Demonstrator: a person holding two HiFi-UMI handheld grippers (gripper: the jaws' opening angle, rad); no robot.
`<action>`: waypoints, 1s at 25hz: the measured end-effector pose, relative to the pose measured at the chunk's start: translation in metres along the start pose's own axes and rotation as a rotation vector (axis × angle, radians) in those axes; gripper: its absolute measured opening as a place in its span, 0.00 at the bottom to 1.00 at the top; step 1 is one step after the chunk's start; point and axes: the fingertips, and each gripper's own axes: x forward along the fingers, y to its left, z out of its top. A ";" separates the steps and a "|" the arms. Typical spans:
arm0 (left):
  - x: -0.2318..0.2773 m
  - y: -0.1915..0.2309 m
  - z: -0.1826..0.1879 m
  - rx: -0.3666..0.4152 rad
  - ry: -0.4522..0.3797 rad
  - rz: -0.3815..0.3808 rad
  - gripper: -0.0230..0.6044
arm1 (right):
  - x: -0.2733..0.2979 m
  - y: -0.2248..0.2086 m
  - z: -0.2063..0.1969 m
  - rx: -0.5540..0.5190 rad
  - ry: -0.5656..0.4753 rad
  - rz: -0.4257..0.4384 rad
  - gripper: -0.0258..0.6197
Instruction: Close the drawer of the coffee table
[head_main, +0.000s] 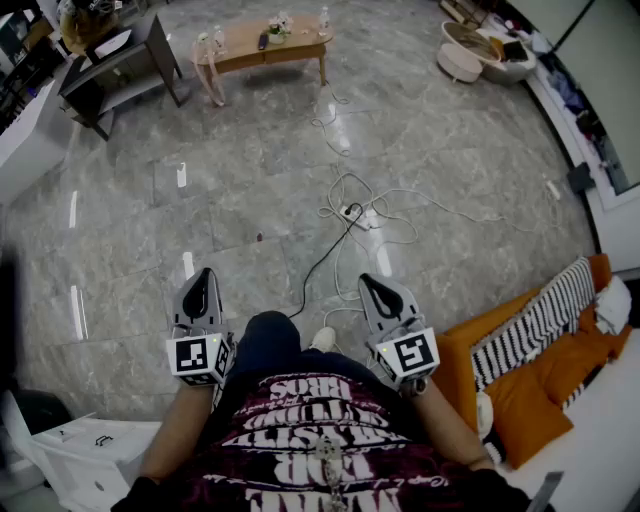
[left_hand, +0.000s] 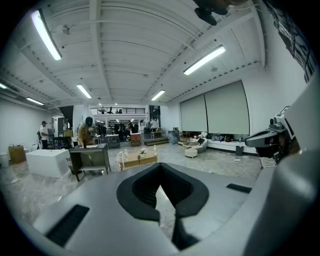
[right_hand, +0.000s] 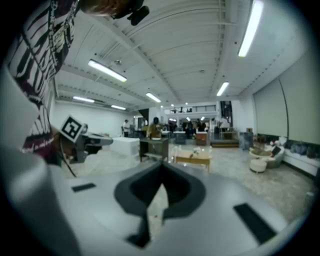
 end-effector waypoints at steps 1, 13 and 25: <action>-0.001 -0.005 0.001 0.006 0.003 -0.007 0.07 | -0.001 -0.003 -0.001 0.016 -0.005 0.001 0.09; 0.022 -0.012 -0.010 -0.010 0.048 -0.025 0.07 | 0.009 -0.037 -0.003 0.116 0.009 -0.032 0.09; 0.089 0.079 -0.026 -0.043 0.103 -0.057 0.07 | 0.112 -0.011 -0.006 0.199 0.131 -0.035 0.09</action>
